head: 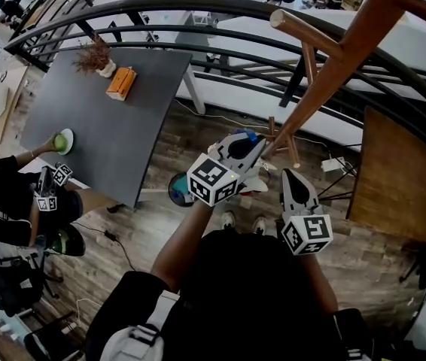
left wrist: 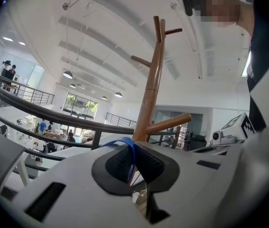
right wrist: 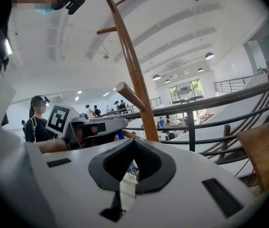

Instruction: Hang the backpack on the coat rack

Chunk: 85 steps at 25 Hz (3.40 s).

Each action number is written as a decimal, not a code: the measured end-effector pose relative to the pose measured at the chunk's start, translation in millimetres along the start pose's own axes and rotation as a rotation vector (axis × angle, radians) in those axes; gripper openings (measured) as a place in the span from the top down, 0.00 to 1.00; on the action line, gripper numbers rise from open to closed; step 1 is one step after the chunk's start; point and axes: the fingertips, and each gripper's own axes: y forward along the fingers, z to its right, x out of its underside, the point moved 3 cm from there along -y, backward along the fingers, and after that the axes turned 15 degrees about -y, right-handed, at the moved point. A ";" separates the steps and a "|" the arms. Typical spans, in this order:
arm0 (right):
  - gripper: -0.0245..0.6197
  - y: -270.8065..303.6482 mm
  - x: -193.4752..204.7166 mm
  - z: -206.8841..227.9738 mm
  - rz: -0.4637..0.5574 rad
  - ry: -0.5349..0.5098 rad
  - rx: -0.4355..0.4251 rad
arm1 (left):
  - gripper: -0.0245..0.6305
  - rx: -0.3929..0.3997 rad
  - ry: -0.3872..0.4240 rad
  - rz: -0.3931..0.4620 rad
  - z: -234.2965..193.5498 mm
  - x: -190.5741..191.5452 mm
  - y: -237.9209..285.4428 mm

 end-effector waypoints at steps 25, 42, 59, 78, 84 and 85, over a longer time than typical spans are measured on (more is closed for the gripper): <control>0.95 -3.1 2.7 9.4 -0.012 0.010 0.023 | 0.94 0.056 -0.031 -0.065 4.3 19.0 21.4; 0.95 -8.5 7.0 9.8 -0.014 0.020 0.028 | 0.94 0.069 -0.065 -0.101 9.0 47.1 28.6; 0.94 -15.8 13.6 12.9 -0.020 0.022 0.053 | 0.94 0.053 -0.071 -0.103 12.7 66.5 32.2; 0.94 -20.1 14.7 13.3 -0.019 0.025 0.047 | 0.94 0.033 -0.093 -0.131 13.4 89.5 42.4; 0.94 -23.8 17.6 17.1 -0.021 0.032 0.054 | 0.95 0.023 -0.111 -0.145 9.9 97.8 45.2; 0.95 -24.4 18.4 17.6 -0.021 0.033 0.055 | 0.94 0.022 -0.113 -0.147 9.5 99.3 45.4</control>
